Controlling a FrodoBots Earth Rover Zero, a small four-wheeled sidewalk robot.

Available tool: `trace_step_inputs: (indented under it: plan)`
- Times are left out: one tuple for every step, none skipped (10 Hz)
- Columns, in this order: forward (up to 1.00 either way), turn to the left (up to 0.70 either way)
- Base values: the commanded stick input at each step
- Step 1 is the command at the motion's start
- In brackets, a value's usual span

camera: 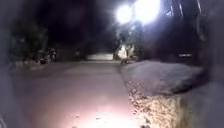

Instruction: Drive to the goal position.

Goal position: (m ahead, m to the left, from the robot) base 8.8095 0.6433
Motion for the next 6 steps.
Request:
trace_step_inputs:
  plan:
    - [0.7,0.0]
    - [0.7,0.0]
    - [0.7,0.0]
    - [0.7,0.0]
    - [0.7,0.0]
    - [0.7,0.0]
